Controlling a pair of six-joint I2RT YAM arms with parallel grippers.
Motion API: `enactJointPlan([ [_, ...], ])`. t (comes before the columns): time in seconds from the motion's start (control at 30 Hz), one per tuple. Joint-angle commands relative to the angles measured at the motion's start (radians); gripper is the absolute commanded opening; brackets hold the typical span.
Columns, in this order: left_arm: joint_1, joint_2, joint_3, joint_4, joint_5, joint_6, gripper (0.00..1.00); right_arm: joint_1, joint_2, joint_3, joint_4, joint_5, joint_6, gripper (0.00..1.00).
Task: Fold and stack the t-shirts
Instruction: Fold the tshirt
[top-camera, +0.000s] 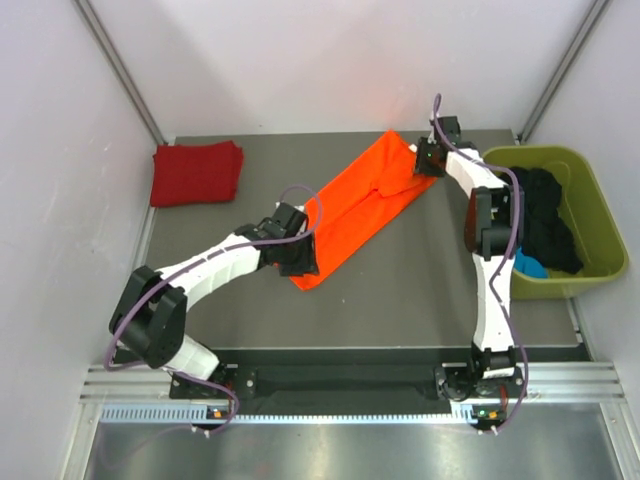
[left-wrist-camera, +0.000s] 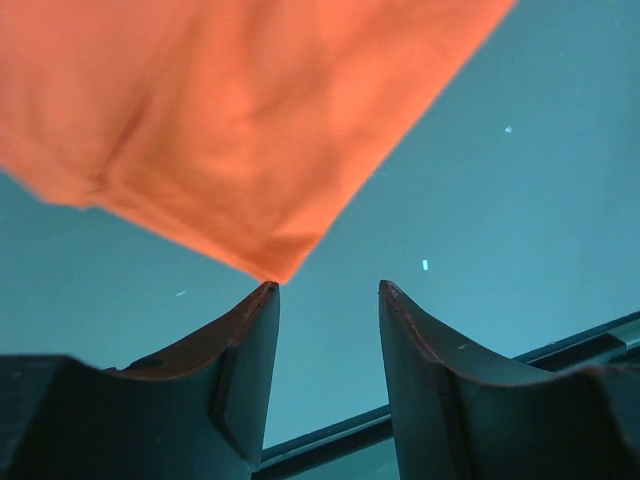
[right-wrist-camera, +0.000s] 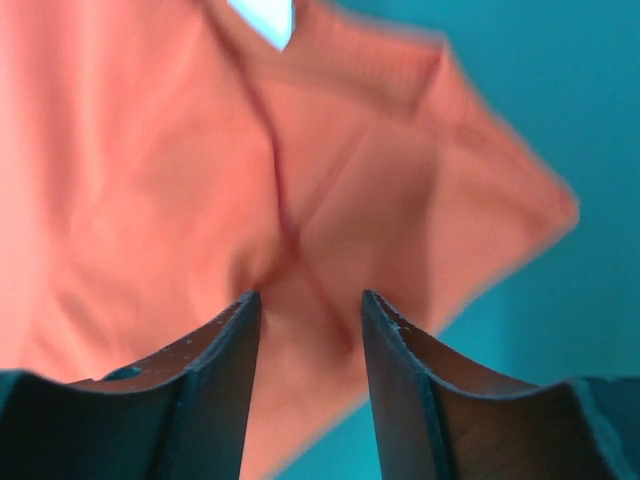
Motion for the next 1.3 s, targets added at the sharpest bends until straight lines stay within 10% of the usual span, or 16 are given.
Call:
enactJointPlan([
  [0.0,-0.034,0.028,-0.010,0.094,-0.031,0.005,0.49,0.000,-0.212,-0.139,0.084,-0.044,0.012,0.46],
  [0.57,-0.152,0.186,0.025,0.044,-0.290,0.137,0.44,0.000,-0.968,-0.730,0.235,-0.135,0.093,0.58],
  [0.97,-0.314,0.227,0.071,-0.077,-0.379,0.005,0.09,-0.001,-1.126,-0.868,0.170,-0.138,0.063,0.60],
  [1.27,-0.448,0.313,0.197,-0.030,-0.223,-0.180,0.15,-0.001,-1.287,-0.976,0.018,-0.101,0.087,0.61],
])
